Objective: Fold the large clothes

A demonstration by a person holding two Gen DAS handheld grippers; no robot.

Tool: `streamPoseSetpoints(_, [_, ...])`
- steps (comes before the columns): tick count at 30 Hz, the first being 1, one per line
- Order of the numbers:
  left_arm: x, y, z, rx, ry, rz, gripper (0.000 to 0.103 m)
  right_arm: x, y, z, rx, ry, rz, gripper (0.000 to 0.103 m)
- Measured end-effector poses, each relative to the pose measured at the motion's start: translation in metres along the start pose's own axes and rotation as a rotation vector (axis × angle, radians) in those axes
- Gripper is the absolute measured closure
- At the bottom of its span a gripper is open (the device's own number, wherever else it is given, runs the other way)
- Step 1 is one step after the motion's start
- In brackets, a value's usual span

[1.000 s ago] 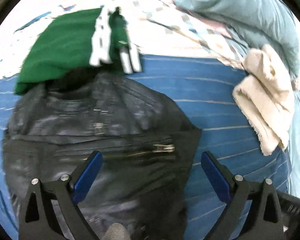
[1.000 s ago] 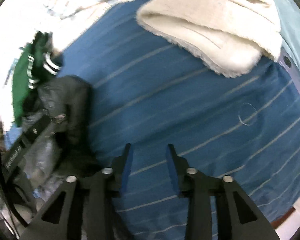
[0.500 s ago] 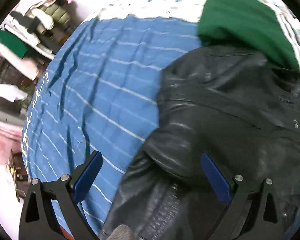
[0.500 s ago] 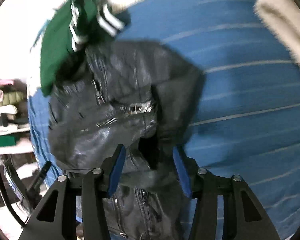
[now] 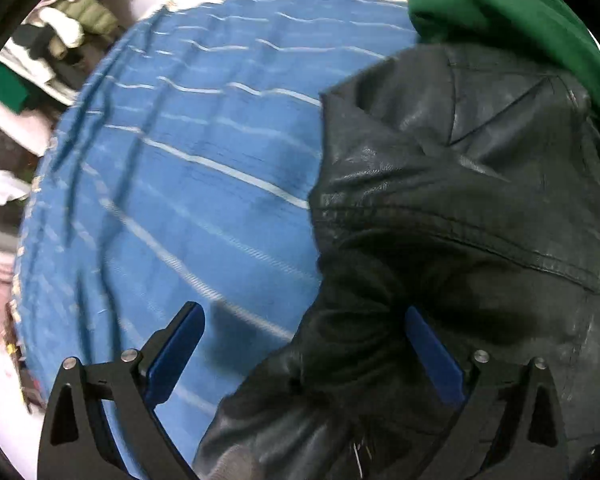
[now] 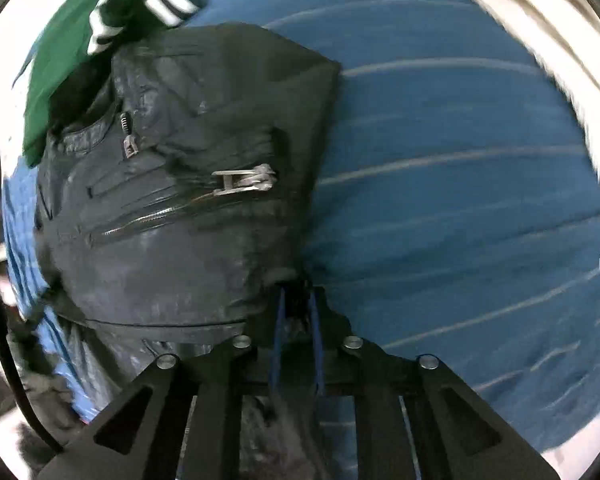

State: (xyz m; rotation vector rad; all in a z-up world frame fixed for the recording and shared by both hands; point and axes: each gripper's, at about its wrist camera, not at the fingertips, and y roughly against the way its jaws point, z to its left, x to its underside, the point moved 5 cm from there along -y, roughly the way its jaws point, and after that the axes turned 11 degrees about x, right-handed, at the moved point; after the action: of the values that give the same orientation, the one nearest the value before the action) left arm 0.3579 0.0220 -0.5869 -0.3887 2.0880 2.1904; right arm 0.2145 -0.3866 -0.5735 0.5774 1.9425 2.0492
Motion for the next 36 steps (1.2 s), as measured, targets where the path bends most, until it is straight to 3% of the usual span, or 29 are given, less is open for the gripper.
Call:
streamPoseSetpoints(1, [-0.001, 0.0, 0.0, 0.013, -0.02, -0.005, 0.0, -0.002, 0.008, -0.001, 0.009, -0.012, -0.013, 0.083])
streamPoseSetpoints(3, [-0.002, 0.002, -0.002, 0.021, -0.06, -0.006, 0.0, -0.006, 0.038, 0.0, 0.067, -0.015, -0.095, 0.063])
streamPoseSetpoints(5, [0.0, 0.002, -0.001, 0.049, -0.08, -0.035, 0.0, -0.009, 0.065, 0.014, 0.08, 0.025, -0.191, 0.051])
streamPoseSetpoints(6, [0.0, 0.001, 0.0, 0.062, -0.072, -0.044, 0.0, -0.011, 0.068, 0.026, 0.066, 0.055, -0.206, 0.051])
streamPoseSetpoints(10, [0.004, -0.002, 0.011, 0.157, 0.007, -0.049, 0.0, -0.019, 0.042, 0.089, -0.022, 0.189, -0.162, 0.053])
streamPoseSetpoints(14, [0.005, 0.004, 0.009, 0.161, -0.003, -0.046, 0.0, -0.022, -0.016, 0.116, 0.086, 0.223, -0.065, 0.074])
streamPoseSetpoints(15, [0.005, 0.005, 0.009, 0.164, -0.003, -0.041, 0.0, -0.024, -0.028, 0.115, 0.125, 0.219, -0.052, 0.083])
streamPoseSetpoints(21, [0.007, 0.009, 0.019, 0.178, 0.062, 0.006, 0.0, -0.026, -0.03, 0.123, 0.208, 0.252, -0.045, 0.083])
streamPoseSetpoints(23, [0.009, 0.018, 0.023, 0.141, 0.068, 0.011, 0.0, -0.024, -0.001, 0.107, 0.199, 0.201, -0.077, 0.082])
streamPoseSetpoints(25, [0.012, 0.026, 0.024, 0.102, 0.064, 0.004, 0.0, -0.023, 0.022, 0.083, 0.266, 0.177, -0.139, 0.081])
streamPoseSetpoints(27, [0.019, 0.03, 0.02, 0.107, 0.054, 0.009, 0.0, -0.02, 0.01, 0.06, 0.361, 0.199, -0.095, 0.08])
streamPoseSetpoints(28, [0.023, 0.031, 0.017, 0.093, 0.049, 0.016, 0.0, -0.018, -0.003, 0.051, 0.361, 0.212, -0.057, 0.079])
streamPoseSetpoints(31, [0.032, 0.044, 0.003, 0.027, 0.008, -0.006, 0.0, -0.023, -0.016, 0.027, 0.224, 0.148, -0.009, 0.068])
streamPoseSetpoints(33, [0.042, 0.063, -0.014, -0.075, -0.044, -0.058, 0.0, -0.028, 0.001, 0.015, 0.158, 0.115, -0.006, 0.063])
streamPoseSetpoints(36, [0.058, 0.085, -0.037, -0.261, -0.092, -0.095, 0.0, -0.024, 0.025, -0.007, 0.161, 0.123, -0.047, 0.063])
